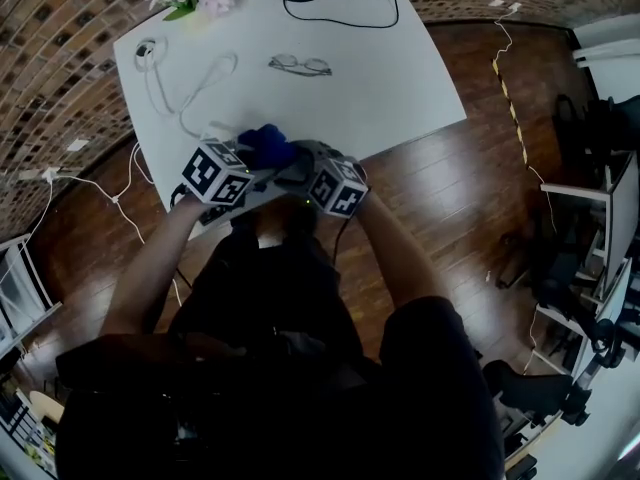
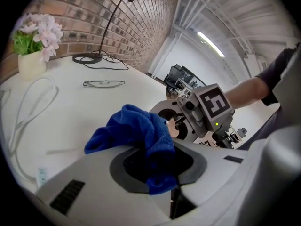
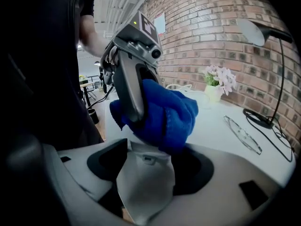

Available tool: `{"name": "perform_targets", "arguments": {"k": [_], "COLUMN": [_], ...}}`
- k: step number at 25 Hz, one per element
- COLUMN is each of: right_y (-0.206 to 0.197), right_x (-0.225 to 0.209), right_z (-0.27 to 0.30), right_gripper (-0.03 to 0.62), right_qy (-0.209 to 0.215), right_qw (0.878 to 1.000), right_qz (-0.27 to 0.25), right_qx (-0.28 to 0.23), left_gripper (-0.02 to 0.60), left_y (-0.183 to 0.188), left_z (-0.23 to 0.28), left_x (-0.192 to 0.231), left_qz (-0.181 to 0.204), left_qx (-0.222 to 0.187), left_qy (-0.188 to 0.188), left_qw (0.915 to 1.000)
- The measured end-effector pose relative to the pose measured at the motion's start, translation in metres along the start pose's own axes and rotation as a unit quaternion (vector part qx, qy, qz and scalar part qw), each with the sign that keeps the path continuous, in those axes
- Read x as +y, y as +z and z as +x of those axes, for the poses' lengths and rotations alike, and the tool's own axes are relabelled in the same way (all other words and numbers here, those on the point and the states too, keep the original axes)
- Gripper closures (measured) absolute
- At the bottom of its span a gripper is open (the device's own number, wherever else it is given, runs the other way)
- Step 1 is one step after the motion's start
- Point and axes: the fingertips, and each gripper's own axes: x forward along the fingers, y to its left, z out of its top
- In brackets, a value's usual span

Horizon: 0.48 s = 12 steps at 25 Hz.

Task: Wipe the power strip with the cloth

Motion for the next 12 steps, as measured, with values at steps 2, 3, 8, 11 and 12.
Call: {"name": "perform_targets", "arguments": {"k": [2,3,8,11,12], "right_y": [0.001,0.001,0.000,0.000,0.001], "right_x": [0.001,0.001,0.000,-0.002,-0.003], "right_z": [0.000,0.000,0.002,0.001,0.000], "right_gripper": [0.290,0.292,0.311,0.316,0.316], "right_qy": [0.000,0.001,-0.003,-0.008,-0.010], "right_qw": [1.000,1.000,1.000,1.000,1.000], "right_qz": [0.001,0.000,-0.005,0.001,0.010], "right_qx": [0.000,0.001,-0.001,0.003,0.005], "left_gripper": [0.491,0.491,0.491,0.492,0.492], "left_y": [-0.001,-0.002,-0.004,-0.001,-0.001], "left_z": [-0.004,-0.005,-0.008,-0.010,-0.010], "left_x": [0.002,0.003,0.008,0.011,0.011], "left_qz": [-0.008,-0.010,-0.013,-0.050,-0.065], "left_qx": [-0.005,-0.006,-0.016,-0.035,-0.041], "left_qy": [0.000,0.001,0.011,-0.001,-0.007], "left_qw": [1.0000,0.9999,0.9997,0.9981,0.9970]}}
